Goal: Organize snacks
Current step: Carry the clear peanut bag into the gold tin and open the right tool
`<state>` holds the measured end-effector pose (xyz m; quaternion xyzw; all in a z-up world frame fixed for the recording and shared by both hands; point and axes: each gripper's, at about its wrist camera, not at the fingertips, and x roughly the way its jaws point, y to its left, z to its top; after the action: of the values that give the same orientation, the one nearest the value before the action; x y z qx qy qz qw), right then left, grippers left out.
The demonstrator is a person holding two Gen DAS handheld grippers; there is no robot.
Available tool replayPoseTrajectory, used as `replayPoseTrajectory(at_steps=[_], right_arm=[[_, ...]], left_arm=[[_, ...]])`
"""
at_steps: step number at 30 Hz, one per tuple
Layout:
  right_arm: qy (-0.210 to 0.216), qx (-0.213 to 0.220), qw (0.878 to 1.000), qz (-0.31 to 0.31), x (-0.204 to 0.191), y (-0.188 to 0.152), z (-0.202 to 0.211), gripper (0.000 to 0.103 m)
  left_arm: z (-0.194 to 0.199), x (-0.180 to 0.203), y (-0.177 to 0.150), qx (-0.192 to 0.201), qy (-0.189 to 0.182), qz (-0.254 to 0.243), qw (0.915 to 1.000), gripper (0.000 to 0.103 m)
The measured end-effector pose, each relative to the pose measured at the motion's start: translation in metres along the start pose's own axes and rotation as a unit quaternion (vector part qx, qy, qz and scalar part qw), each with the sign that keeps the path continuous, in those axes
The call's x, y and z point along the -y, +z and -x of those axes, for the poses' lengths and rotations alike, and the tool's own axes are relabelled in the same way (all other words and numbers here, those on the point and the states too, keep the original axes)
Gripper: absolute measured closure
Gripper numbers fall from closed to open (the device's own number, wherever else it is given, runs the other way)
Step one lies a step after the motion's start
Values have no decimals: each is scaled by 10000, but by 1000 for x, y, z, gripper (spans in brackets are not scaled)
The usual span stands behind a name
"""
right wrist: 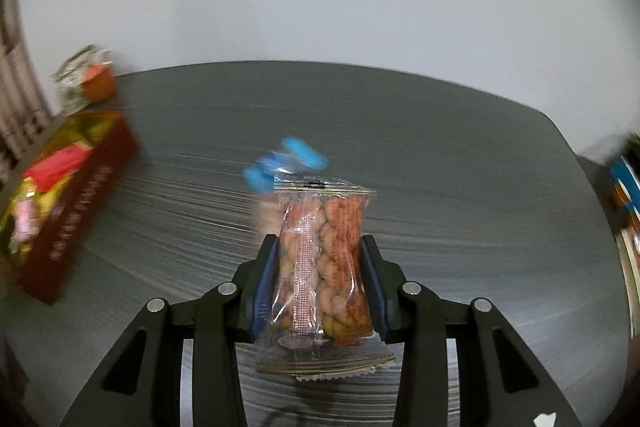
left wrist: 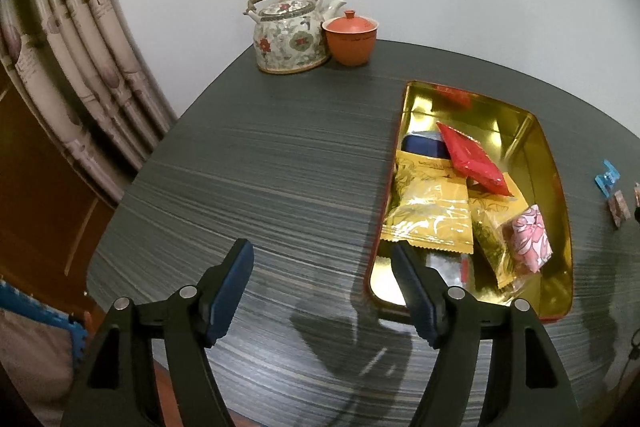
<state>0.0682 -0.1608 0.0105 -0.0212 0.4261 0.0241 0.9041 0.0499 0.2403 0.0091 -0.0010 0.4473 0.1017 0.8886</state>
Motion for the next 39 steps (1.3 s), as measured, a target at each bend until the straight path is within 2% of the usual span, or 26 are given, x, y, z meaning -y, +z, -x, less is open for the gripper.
replayPoseTrajectory(at_steps=[12,21,39], right_arm=[[1122,-164,9914,655,-132,31,-3,66],[1364,-205,9851,1023,-199,49,-23,66],[1338,-417,9806,1370,-236,53,-52,66]], left_arm=[[0,-12,-1,-102,-53,236,9997,31],[0,-12,-1,-136,-147,246,9995,31],[-3,-5,-1,-131,-109,57,9998,31]])
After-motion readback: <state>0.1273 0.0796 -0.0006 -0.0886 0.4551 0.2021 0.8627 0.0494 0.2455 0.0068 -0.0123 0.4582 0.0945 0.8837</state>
